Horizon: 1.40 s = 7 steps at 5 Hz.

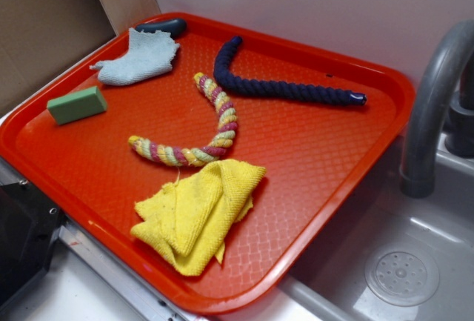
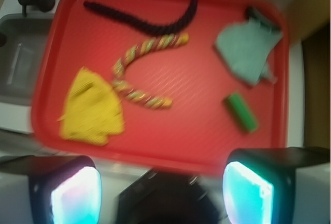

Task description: Grab the green block.

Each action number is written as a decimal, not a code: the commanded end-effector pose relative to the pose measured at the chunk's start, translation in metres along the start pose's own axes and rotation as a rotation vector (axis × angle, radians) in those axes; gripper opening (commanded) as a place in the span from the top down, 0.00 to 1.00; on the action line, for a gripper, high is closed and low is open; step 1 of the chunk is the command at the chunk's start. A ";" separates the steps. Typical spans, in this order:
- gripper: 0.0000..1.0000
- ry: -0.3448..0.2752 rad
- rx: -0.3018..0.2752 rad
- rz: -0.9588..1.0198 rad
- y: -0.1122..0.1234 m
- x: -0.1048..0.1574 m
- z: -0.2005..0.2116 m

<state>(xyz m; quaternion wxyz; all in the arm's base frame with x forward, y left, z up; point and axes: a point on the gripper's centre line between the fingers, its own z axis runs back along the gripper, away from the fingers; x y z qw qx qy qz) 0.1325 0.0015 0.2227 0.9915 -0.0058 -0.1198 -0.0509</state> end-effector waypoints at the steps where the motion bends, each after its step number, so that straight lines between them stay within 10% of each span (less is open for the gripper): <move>1: 0.00 -0.094 0.035 -0.186 0.052 0.021 -0.033; 5: 0.00 0.013 0.137 -0.250 0.114 0.041 -0.107; 7: 0.00 0.088 0.065 -0.294 0.124 0.028 -0.140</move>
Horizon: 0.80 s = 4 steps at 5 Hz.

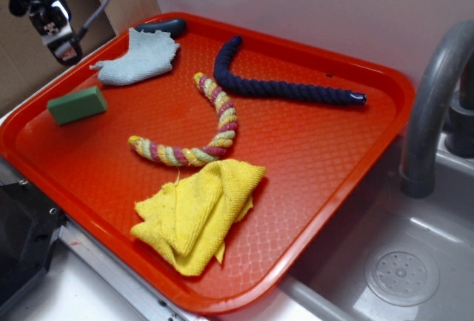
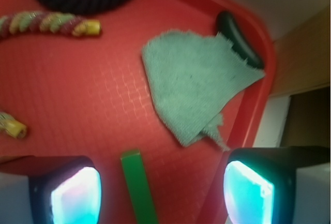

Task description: Grab the green block.

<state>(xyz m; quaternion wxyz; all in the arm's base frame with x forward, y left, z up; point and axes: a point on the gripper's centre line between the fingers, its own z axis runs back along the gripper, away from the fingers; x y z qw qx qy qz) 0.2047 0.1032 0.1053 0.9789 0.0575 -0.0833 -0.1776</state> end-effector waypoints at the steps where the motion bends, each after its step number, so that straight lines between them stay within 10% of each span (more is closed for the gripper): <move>1: 0.00 0.017 -0.074 -0.069 0.000 -0.014 -0.020; 4: 0.00 0.135 -0.016 -0.102 -0.003 -0.033 -0.062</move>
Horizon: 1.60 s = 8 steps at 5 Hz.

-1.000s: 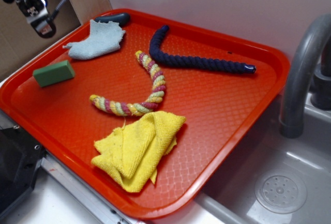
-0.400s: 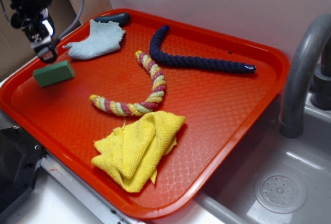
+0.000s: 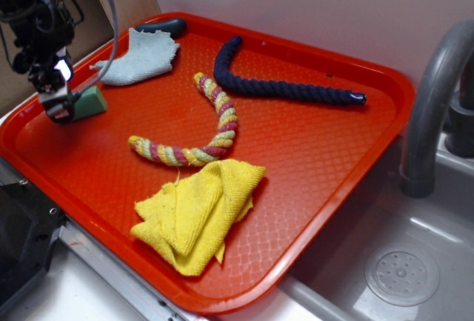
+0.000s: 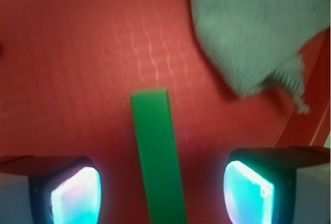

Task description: Grab the green block.

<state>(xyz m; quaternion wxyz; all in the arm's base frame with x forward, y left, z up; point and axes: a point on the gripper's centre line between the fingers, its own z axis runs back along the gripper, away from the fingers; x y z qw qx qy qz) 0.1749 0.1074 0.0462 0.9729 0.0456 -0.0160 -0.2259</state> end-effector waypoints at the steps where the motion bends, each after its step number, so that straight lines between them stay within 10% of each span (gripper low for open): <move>1: 0.00 0.046 0.037 -0.012 0.008 0.004 -0.020; 2: 1.00 0.036 0.041 -0.050 0.003 0.004 -0.025; 4: 1.00 0.006 0.045 -0.046 -0.004 0.003 -0.012; 6: 1.00 0.012 0.267 0.075 -0.016 0.023 0.050; 7: 1.00 0.118 0.234 0.308 -0.043 0.036 0.102; 8: 1.00 0.136 0.037 0.558 -0.048 0.045 0.151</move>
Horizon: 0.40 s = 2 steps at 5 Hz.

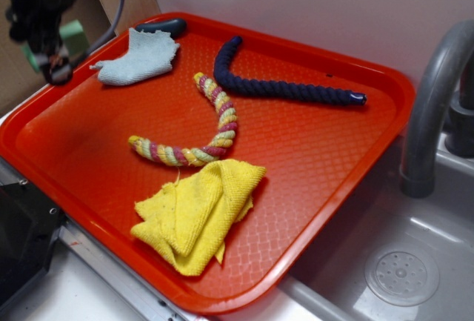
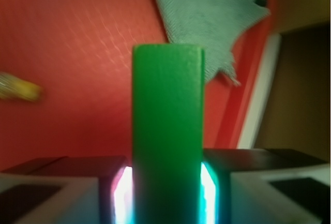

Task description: Grab the green block.

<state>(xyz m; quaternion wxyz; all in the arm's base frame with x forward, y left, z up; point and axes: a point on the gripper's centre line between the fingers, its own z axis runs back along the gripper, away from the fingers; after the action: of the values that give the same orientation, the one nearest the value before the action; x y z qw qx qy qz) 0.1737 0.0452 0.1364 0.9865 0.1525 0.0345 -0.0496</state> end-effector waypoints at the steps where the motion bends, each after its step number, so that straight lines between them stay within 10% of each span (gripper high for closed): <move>1: 1.00 0.071 -0.279 0.411 0.010 0.011 0.090; 2: 1.00 -0.006 -0.331 0.391 0.005 0.017 0.098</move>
<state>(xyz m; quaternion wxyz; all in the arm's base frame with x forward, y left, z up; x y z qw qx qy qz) 0.1878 0.0084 0.2116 0.9890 -0.0077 0.0368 0.1428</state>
